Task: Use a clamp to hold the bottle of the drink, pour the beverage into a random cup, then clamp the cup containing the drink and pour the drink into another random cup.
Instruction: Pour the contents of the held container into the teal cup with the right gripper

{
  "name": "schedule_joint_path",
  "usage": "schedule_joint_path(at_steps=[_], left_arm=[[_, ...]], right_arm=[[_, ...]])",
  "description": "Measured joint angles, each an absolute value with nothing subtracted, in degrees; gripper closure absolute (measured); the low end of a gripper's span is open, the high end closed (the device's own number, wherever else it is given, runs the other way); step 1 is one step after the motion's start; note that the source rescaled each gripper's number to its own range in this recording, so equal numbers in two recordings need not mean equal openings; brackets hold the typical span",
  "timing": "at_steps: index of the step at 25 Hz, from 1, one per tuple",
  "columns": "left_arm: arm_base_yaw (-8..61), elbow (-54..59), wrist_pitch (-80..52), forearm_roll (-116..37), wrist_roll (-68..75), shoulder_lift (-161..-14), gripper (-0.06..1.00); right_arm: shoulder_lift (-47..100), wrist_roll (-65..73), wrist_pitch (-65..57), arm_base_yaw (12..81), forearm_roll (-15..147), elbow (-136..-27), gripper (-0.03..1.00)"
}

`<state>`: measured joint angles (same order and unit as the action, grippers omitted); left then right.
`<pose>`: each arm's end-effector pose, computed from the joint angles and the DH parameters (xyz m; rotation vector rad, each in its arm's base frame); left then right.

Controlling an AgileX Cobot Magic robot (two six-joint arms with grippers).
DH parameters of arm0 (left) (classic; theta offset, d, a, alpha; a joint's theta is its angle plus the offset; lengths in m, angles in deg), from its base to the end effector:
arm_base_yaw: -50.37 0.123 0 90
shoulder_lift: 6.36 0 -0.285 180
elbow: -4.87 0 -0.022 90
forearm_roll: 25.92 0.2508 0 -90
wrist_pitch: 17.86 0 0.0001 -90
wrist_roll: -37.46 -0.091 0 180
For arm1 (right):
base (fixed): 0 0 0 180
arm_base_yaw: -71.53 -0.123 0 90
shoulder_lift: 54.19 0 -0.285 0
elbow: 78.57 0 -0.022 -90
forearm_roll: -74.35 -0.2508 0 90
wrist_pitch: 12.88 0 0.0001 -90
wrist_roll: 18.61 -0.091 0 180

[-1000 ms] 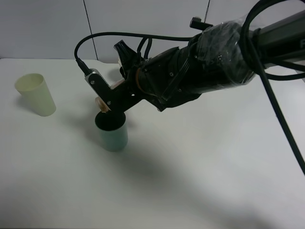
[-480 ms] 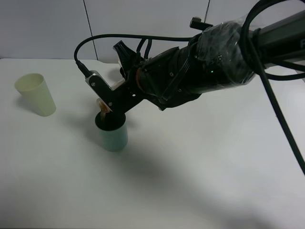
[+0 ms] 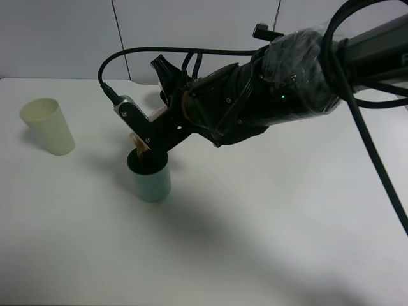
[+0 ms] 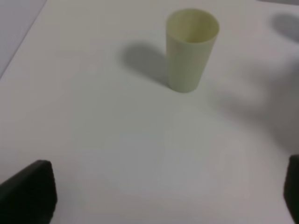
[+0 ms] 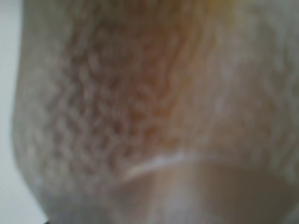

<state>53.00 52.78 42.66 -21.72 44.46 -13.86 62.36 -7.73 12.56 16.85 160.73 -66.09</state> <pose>-0.0072 0.0055 0.2810 -0.1736 2.0140 0.0391 0.2622 0.3024 0.1835 -2.2141 0.8110 -0.8798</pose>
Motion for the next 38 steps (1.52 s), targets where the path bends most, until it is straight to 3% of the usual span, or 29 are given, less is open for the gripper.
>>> schedule_joint_path(at_steps=[38], left_arm=[[53.0,52.78,42.66,-21.72,44.46,-13.86,0.02]], right_arm=[[62.36,-5.19,17.94,16.42,167.11,-66.09,0.97]])
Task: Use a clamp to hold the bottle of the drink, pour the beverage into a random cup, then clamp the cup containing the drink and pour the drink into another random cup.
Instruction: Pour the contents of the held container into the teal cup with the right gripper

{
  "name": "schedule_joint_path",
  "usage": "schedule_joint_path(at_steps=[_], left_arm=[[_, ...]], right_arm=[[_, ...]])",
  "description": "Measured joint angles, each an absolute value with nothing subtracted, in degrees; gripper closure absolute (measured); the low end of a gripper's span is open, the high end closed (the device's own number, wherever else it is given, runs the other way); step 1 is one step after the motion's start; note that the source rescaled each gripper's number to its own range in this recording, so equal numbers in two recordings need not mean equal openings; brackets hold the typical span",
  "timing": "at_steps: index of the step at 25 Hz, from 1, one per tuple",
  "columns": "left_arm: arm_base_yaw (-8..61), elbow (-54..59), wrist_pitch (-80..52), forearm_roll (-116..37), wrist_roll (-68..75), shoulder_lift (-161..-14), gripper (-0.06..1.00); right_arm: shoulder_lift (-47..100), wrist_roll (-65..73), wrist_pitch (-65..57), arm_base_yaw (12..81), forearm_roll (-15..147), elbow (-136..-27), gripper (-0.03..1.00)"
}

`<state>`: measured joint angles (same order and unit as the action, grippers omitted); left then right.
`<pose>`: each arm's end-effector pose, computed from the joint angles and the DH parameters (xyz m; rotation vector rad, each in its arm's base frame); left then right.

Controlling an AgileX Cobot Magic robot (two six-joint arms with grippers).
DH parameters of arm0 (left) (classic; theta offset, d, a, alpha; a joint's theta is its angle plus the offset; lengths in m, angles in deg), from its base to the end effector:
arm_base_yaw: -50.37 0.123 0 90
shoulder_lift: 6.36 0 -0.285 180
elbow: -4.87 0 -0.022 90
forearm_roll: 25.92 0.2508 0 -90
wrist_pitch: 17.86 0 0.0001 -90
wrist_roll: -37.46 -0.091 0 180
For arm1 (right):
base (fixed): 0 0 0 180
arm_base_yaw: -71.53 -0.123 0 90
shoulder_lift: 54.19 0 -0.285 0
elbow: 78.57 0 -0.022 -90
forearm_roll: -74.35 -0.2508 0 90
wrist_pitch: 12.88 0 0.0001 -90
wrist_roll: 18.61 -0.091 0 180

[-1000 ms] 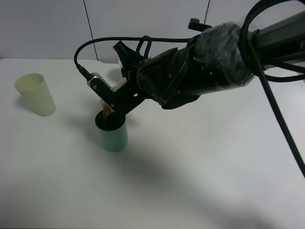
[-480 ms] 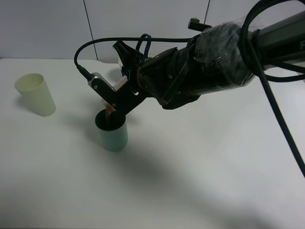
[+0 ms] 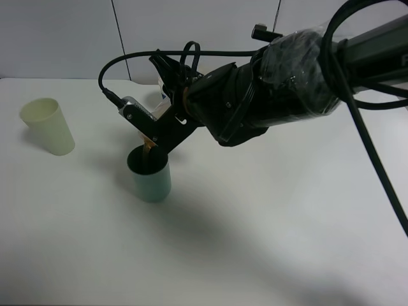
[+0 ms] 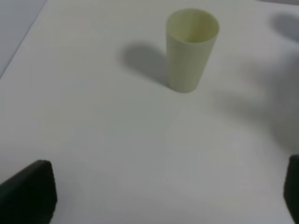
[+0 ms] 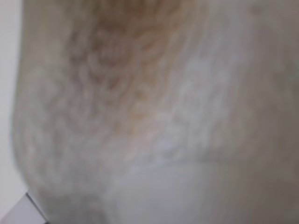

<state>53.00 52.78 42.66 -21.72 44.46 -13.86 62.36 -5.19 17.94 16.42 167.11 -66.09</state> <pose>-0.0072 0.0055 0.2810 -0.1736 2.0140 0.0391 0.2660 0.2999 0.1897 -2.2364 0.6785 -1.0717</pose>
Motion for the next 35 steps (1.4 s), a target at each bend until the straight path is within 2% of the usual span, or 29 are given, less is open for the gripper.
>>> schedule_joint_path(at_steps=[12,35], left_arm=[[53.0,52.78,42.66,-21.72,44.41,-13.86,0.02],[53.0,52.78,42.66,-21.72,44.45,-13.86,0.02]], right_arm=[[62.36,-5.24,18.78,14.08,169.92,-66.09,0.97],[62.36,-5.42,20.65,14.01,173.74,-66.09,0.97]])
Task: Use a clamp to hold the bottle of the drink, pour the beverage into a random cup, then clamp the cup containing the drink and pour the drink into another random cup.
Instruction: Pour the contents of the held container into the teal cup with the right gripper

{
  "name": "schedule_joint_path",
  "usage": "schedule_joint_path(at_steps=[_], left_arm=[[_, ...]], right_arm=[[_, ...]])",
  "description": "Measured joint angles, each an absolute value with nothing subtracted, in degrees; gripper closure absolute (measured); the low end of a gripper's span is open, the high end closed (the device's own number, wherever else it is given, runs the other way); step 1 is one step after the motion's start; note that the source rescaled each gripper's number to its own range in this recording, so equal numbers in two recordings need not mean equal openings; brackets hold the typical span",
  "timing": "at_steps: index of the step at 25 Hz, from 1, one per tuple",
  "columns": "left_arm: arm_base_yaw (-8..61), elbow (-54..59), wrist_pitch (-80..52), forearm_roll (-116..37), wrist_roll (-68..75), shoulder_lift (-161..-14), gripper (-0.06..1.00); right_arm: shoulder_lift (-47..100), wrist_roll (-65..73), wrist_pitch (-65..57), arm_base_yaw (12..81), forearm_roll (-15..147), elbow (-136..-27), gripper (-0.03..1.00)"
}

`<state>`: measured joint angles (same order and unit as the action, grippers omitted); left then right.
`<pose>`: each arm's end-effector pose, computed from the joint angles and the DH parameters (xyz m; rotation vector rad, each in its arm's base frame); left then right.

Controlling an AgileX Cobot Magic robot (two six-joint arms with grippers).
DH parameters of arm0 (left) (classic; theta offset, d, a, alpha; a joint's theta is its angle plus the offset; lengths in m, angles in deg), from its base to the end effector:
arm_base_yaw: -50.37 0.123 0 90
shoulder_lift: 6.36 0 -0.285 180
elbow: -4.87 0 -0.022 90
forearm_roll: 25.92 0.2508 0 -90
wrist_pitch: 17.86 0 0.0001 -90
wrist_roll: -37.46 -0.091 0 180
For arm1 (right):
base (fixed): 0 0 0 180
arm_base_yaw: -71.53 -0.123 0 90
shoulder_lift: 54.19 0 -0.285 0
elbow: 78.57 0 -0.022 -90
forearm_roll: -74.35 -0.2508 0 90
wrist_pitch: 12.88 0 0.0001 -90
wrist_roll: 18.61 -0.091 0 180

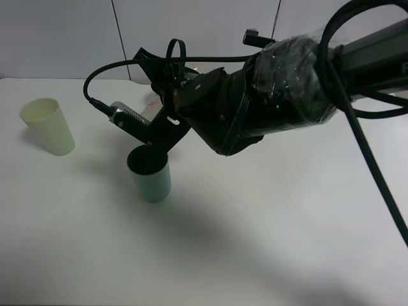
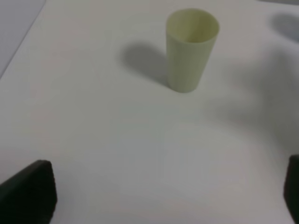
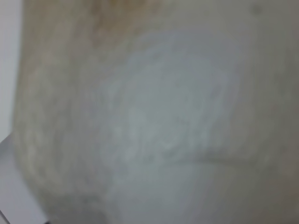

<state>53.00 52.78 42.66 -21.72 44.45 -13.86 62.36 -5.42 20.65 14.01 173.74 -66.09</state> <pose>-0.0072 0.0055 0.2810 -0.1734 2.0140 0.0392 0.2568 0.3109 0.1957 -2.2216 0.5212 -1.1715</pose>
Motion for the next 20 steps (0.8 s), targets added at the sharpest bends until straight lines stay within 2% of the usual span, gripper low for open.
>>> schedule_joint_path(at_steps=[20], left_arm=[[53.0,52.78,42.66,-21.72,44.45,-13.86,0.02]], right_arm=[[62.36,-5.2,21.65,12.09,173.79,-66.09,0.97]])
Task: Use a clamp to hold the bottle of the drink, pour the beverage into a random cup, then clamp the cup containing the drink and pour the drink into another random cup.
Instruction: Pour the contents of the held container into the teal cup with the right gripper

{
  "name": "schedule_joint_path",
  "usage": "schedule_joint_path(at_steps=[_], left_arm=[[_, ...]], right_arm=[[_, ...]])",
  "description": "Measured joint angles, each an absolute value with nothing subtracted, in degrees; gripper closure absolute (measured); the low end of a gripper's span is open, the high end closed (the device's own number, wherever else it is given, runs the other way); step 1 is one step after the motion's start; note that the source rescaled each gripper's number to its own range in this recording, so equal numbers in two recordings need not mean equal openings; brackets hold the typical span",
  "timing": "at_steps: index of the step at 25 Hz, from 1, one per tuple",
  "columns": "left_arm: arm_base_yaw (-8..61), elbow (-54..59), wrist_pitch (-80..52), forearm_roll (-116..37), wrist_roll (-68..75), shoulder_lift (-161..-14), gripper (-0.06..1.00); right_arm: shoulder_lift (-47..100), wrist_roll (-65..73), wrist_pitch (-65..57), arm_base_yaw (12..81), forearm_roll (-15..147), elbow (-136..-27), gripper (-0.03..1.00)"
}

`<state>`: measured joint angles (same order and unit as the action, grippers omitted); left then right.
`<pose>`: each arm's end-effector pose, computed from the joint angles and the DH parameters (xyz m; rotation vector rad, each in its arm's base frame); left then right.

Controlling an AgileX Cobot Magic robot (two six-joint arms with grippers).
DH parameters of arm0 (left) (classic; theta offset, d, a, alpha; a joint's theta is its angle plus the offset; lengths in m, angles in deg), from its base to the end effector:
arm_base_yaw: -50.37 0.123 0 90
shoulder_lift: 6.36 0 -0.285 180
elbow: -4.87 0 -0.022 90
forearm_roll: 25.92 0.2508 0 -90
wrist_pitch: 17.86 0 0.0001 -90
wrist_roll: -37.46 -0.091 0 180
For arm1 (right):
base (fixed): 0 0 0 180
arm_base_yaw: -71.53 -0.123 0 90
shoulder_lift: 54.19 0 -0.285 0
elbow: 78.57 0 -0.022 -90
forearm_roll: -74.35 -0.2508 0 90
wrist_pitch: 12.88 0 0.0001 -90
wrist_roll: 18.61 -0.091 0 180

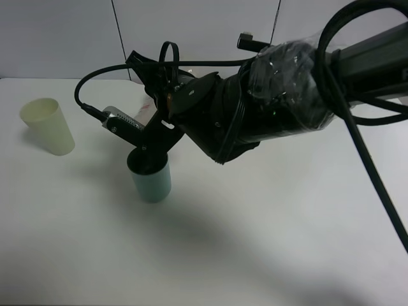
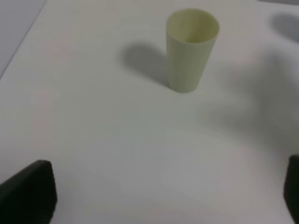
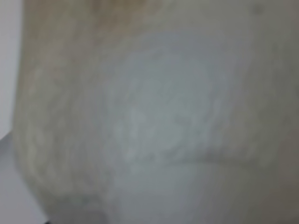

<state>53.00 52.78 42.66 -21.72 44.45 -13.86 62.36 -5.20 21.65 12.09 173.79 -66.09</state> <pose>-0.0072 0.0055 0.2810 -0.1734 2.0140 0.0392 0.2471 0.3182 0.1965 -2.2189 0.4868 -1.1766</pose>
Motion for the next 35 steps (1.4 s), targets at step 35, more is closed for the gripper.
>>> schedule_joint_path(at_steps=[35], left_arm=[[53.0,52.78,42.66,-21.72,44.45,-13.86,0.02]], right_arm=[[62.36,9.83,22.0,10.72,173.79,-66.13,0.97]])
